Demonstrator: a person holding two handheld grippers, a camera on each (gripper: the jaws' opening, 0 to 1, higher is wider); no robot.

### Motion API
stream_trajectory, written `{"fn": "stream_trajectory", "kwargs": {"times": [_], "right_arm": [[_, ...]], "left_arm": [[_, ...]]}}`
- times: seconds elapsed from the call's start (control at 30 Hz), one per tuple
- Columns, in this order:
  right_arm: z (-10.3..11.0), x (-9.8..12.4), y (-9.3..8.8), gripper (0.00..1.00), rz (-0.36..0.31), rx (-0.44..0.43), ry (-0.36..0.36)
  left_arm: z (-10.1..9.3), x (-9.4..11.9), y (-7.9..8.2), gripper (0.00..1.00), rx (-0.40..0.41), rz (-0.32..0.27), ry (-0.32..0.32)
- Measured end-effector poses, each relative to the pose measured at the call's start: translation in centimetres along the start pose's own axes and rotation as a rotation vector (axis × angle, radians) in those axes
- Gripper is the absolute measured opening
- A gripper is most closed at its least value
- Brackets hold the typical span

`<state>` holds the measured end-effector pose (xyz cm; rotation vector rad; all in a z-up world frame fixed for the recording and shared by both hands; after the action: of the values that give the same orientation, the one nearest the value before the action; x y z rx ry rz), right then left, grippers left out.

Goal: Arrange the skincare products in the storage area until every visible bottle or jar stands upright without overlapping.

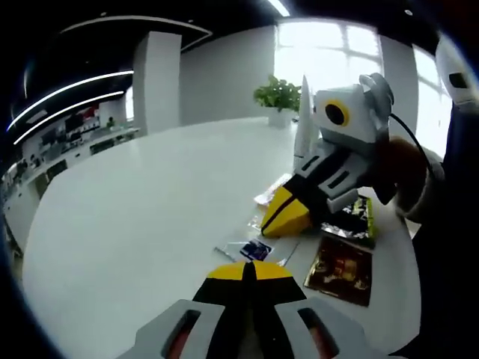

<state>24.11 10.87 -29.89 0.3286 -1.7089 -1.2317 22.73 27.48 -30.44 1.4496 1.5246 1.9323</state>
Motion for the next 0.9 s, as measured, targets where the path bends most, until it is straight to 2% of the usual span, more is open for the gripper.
{"fn": "stream_trajectory", "kwargs": {"times": [0.9], "right_arm": [[0.7,1.1,-0.9,0.0,-0.024,-0.01,-0.01]], "left_arm": [[-1.3,0.0,-0.1,0.0,-0.008,0.003,-0.008]]}}
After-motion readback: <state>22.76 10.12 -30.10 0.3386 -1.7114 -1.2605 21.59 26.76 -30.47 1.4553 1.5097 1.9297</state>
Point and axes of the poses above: the point that each gripper's makers call its tool centre point, and the gripper's own axes: x roughly backward along the fingers, z roughly to its left, y roughly out of its top, the point moved 9 cm from there along x, roughly backward along the fingers, and after that the axes turned 1 degree about -x, right-handed, at the moved point
